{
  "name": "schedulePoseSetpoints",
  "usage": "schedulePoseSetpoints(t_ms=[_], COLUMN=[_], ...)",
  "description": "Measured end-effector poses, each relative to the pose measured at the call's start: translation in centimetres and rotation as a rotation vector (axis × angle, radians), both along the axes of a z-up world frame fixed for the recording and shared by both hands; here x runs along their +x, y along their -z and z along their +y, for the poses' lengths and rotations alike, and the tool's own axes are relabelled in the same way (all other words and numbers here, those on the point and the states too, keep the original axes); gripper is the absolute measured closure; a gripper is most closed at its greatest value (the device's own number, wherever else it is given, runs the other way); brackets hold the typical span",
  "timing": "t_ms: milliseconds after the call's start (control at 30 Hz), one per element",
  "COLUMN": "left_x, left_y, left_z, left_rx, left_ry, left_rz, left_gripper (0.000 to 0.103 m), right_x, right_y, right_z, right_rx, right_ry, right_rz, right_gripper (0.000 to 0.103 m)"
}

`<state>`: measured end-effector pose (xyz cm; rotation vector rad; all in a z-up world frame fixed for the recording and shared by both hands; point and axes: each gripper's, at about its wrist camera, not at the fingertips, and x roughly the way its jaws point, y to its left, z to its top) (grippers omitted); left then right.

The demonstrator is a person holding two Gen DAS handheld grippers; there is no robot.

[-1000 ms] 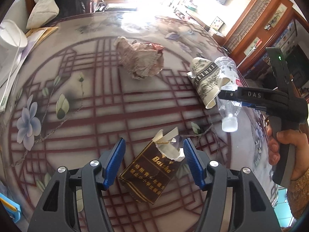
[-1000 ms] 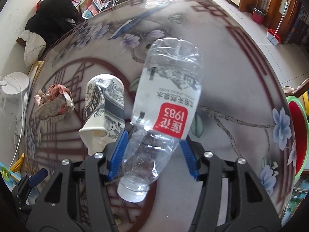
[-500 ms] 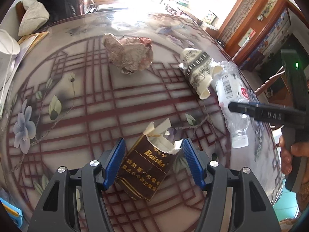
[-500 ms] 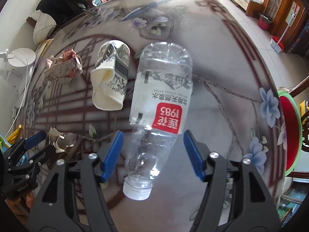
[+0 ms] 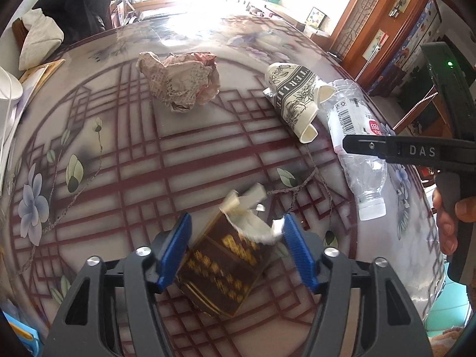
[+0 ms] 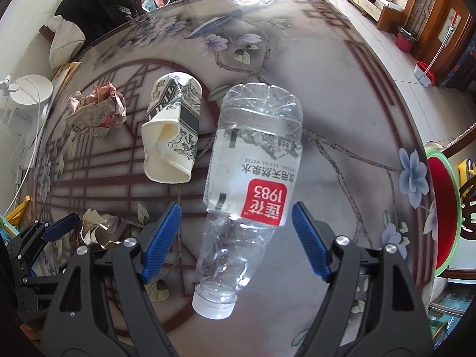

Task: Collect trash
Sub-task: 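Grasp the clear water bottle with the right tool while the left tool grasps the brown cigarette pack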

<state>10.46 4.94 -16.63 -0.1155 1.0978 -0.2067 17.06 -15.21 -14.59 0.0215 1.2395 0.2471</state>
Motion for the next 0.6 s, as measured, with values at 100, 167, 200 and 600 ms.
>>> schedulePoseSetpoints(t_ms=[100, 167, 200, 600], left_x=[-0.4, -0.7, -0.8, -1.0], left_y=[-0.1, -0.1, -0.1, -0.3], left_z=[0.0, -0.1, -0.1, -0.9], left_rx=[0.023, 0.053, 0.061, 0.038], left_ry=[0.011, 0.023, 0.028, 0.036], left_rz=[-0.022, -0.028, -0.030, -0.037], left_gripper=[0.034, 0.034, 0.034, 0.064], right_x=[0.2, 0.3, 0.3, -1.8], right_y=[0.0, 0.1, 0.2, -0.1], right_z=[-0.2, -0.2, -0.1, 0.2], right_rx=[0.005, -0.001, -0.009, 0.056], right_ry=[0.007, 0.003, -0.001, -0.059], right_rz=[-0.002, 0.000, 0.001, 0.021], right_gripper=[0.025, 0.025, 0.025, 0.055])
